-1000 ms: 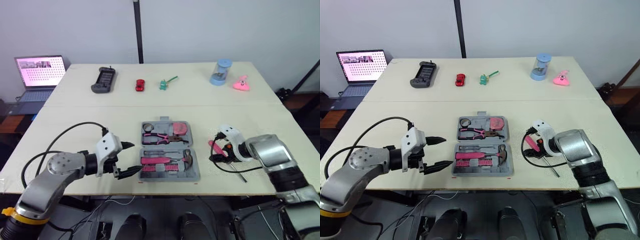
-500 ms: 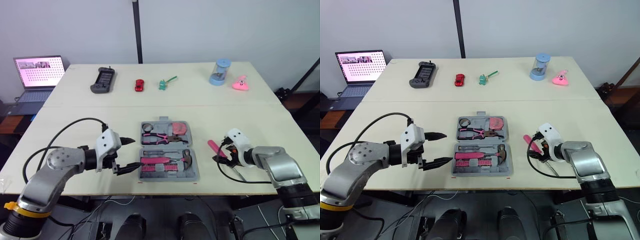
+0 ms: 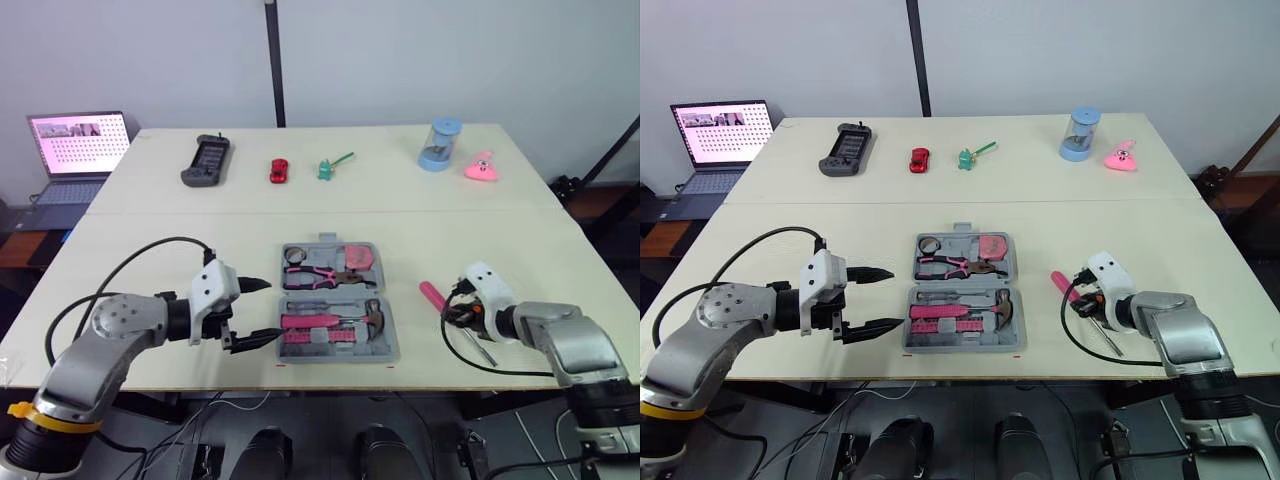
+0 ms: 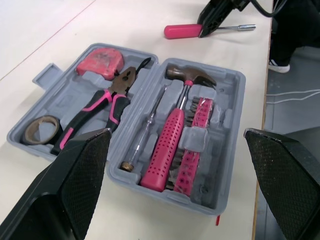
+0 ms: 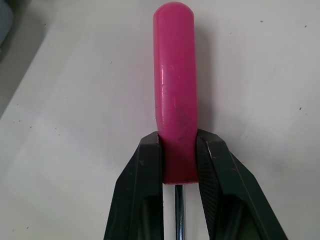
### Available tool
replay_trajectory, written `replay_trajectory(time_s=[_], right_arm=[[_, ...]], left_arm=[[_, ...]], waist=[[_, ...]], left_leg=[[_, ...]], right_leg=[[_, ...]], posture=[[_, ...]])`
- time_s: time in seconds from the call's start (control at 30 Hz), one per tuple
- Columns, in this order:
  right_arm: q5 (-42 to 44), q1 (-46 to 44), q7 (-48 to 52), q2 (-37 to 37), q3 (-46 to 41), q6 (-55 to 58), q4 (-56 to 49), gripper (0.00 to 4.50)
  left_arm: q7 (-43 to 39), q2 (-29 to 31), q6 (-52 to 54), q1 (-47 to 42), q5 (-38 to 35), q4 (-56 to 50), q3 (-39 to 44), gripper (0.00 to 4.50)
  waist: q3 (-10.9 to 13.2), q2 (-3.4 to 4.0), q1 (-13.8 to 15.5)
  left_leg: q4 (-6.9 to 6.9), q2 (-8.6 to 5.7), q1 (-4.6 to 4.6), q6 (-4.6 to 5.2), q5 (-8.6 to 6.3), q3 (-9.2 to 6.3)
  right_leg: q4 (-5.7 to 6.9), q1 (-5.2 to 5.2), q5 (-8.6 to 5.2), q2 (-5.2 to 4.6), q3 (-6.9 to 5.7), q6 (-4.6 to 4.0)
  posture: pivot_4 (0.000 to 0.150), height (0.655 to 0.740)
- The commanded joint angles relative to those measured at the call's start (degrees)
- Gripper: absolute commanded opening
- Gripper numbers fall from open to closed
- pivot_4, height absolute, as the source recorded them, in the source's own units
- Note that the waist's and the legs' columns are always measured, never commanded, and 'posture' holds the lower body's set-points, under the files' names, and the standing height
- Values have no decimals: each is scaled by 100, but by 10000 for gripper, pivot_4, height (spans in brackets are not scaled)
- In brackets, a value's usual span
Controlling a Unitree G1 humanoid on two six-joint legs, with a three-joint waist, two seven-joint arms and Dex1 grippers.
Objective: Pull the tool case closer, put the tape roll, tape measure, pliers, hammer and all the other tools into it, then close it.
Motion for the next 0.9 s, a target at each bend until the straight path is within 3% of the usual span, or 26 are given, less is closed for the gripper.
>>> replay_trajectory(time_s=[0.03, 0.33, 0.5, 0.67, 0.9], right_arm=[[108, 64, -10, -68, -30, 49, -118, 3982], [145, -180, 534, -660, 399, -514, -980, 3982], [184, -921, 1230, -1156, 947, -772, -1782, 3982], [85, -2155, 1904, -1592, 2106, 97, -2459, 3982], [84, -3775, 1855, -991, 3996, 2121, -3056, 3982]], left_arm=[[-72, 19, -96, -73, -90, -79, 96, 45000], [-173, 9, -147, -23, -174, 66, 229, 45000], [-192, 37, -206, 86, -177, 146, 315, 45000], [-177, 83, -295, 208, -108, 165, 395, 45000], [-89, 164, -305, 790, -180, -105, 663, 45000]], waist=[[0, 0, -3], [2, 3, -13], [6, 10, -33], [6, 3, 10], [14, 16, -29]], left_leg=[[0, 0, 0, 0, 0, 0], [0, 0, 0, 0, 0, 0], [-1, 4, 0, 0, 0, 0], [-1, 5, 0, 0, 0, -5], [-5, 9, -4, 0, 0, -9]], right_leg=[[0, 0, 0, 0, 0, 0], [0, -1, 0, 0, 0, 0], [0, -4, 0, 3, 0, 0], [-2, -3, 0, 2, -5, 0], [-5, -11, -1, -15, -11, -1]], posture=[[1500, 6741], [1500, 6741], [1500, 6741], [1500, 6741], [1500, 6741]])
